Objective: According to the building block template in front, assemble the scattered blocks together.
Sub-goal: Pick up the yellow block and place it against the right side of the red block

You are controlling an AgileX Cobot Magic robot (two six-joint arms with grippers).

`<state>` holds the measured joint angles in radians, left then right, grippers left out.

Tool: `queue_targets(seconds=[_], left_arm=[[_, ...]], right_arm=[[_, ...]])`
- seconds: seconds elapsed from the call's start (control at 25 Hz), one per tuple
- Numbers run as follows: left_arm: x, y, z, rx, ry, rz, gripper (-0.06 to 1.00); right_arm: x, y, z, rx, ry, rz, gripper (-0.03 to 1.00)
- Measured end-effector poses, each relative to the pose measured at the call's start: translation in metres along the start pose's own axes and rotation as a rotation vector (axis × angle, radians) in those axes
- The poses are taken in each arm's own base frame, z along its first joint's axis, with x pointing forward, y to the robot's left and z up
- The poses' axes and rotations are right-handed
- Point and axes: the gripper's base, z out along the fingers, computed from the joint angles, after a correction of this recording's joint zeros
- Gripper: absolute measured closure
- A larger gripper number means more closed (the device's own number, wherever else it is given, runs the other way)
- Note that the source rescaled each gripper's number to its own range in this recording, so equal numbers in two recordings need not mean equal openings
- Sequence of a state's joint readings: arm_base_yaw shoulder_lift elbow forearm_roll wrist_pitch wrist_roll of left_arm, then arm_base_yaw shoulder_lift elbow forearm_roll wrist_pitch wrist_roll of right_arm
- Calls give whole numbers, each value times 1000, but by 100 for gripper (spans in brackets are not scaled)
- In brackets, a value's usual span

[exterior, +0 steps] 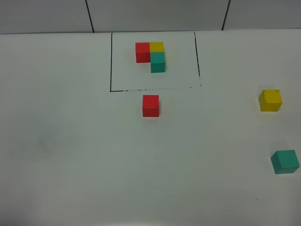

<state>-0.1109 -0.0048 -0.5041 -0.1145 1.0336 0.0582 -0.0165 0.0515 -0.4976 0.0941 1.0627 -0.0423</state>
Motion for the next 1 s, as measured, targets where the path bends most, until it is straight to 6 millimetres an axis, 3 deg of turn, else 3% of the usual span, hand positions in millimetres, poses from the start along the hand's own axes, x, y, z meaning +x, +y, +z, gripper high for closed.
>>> queue_targets(seconds=[1.0], left_arm=[[0, -1, 1, -58, -3, -33, 13]], right_arm=[[0, 0, 0, 0, 0, 0, 31]])
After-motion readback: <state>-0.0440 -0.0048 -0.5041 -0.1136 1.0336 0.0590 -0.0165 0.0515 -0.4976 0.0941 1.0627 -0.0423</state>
